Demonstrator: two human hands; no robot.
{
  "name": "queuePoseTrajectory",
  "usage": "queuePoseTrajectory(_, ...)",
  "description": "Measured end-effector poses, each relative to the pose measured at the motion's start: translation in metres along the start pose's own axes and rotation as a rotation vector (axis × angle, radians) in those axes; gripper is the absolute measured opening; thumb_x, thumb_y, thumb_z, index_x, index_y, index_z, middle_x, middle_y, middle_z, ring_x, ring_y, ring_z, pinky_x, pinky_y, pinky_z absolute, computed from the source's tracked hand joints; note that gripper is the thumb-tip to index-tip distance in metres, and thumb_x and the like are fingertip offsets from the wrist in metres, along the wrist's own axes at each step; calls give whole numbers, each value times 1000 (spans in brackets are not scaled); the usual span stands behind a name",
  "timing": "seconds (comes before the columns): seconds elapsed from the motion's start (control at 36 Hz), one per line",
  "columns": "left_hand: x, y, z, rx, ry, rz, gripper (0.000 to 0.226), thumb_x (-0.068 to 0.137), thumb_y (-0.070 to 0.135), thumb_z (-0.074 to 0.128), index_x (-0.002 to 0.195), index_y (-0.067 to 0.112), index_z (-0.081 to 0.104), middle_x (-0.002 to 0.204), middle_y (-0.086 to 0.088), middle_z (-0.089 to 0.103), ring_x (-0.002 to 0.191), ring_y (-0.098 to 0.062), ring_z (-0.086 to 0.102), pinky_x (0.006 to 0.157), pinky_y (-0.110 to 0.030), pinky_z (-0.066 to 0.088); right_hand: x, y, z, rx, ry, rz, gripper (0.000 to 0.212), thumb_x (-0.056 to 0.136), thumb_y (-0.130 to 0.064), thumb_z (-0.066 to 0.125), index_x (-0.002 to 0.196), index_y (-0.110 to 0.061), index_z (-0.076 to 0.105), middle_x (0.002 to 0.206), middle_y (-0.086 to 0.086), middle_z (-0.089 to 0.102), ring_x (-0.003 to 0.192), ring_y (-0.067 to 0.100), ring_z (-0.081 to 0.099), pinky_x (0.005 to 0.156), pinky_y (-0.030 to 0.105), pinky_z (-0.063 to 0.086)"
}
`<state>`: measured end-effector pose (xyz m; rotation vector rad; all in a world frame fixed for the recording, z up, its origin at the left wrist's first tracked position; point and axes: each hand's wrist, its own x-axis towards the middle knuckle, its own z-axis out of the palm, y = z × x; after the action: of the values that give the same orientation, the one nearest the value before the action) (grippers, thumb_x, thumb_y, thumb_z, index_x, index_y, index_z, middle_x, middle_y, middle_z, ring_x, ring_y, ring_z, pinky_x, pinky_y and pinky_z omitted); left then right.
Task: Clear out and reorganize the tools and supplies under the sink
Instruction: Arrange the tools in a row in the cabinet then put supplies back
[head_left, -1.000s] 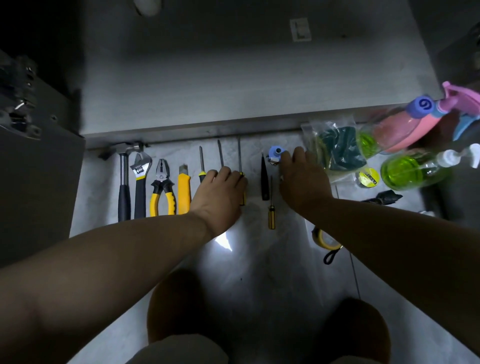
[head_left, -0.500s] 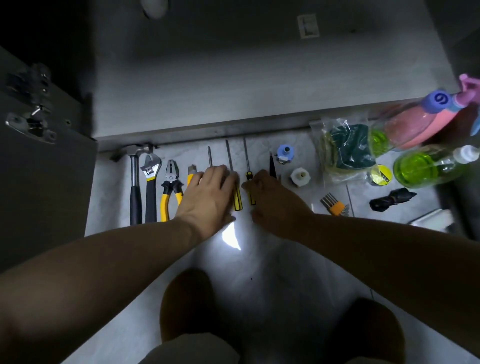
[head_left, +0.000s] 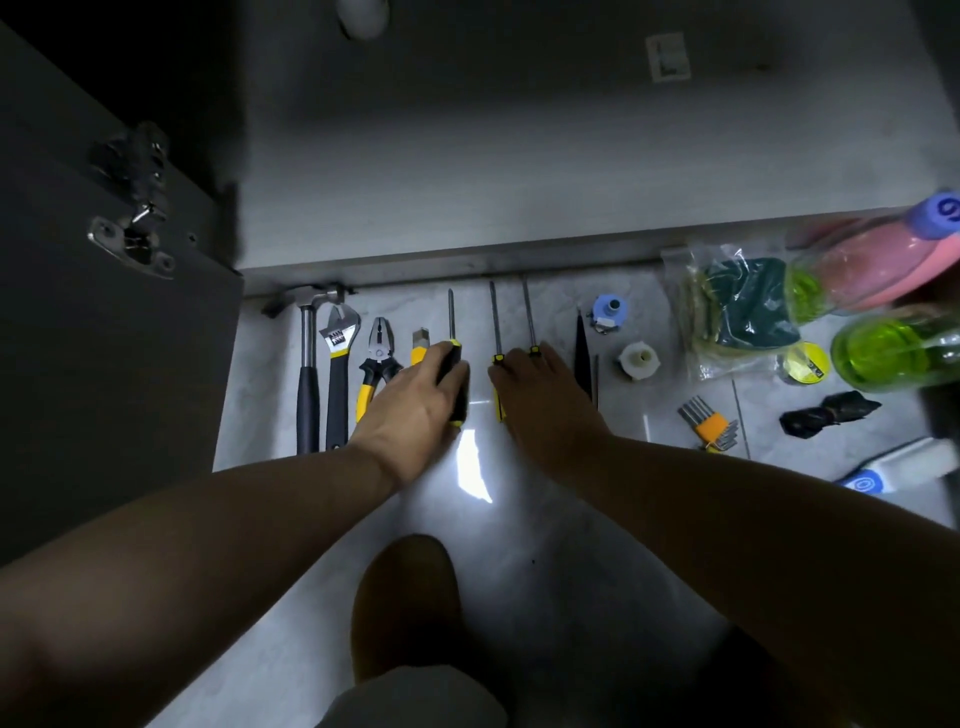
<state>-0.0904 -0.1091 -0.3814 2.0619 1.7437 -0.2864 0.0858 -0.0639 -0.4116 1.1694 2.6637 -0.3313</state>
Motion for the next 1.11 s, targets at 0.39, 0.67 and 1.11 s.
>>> queuePoseTrajectory(0.39,9,-5,-5,-106,30,-58,71,96,10,58,160,9,26,164,-12,14,131,-42,49,114,-40,39,19,-21,1,57,20,70,55,90,-18,59,142,-9,42,137,12,45,124,31,48,122,45,14)
queuePoseTrajectory(0.67,11,-6,1,-91,83,-42,76,91,16,65,158,11,29,161,-12,20,139,-37,41,117,-40,36,16,-19,0,83,7,60,63,91,-18,62,148,-9,38,141,12,43,126,33,45,121,45,17)
queuePoseTrajectory(1.11,32,3,9,166,155,72,70,80,55,72,142,26,54,142,-2,52,141,-29,35,120,-49,25,-14,27,-8,370,-31,175,66,86,-10,66,147,-10,38,138,11,37,123,28,45,101,39,48)
